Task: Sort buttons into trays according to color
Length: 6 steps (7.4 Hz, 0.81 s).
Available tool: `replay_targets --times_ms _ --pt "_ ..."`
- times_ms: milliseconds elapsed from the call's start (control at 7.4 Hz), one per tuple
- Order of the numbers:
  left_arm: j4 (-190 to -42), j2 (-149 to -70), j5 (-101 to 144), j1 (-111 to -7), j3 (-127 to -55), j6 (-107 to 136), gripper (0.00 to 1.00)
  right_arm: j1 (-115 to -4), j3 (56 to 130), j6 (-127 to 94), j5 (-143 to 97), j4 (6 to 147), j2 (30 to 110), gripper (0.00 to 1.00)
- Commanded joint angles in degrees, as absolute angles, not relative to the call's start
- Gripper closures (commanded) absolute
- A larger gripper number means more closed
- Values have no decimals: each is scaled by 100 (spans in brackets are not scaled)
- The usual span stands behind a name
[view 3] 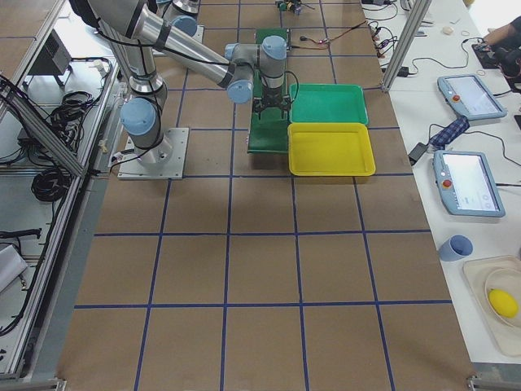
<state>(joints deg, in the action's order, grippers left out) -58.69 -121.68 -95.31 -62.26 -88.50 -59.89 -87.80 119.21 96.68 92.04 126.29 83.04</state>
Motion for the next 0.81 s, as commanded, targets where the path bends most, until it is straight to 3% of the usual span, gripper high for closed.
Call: replay_targets --times_ms 0,676 --pt "-5871 -12453 -9746 -6223 -8666 -6626 0 -8780 11918 9668 9237 12639 8279 0" --pt "-5853 -12744 -9729 -6021 -8676 -6926 0 -8780 11918 9668 9237 12639 8253 0"
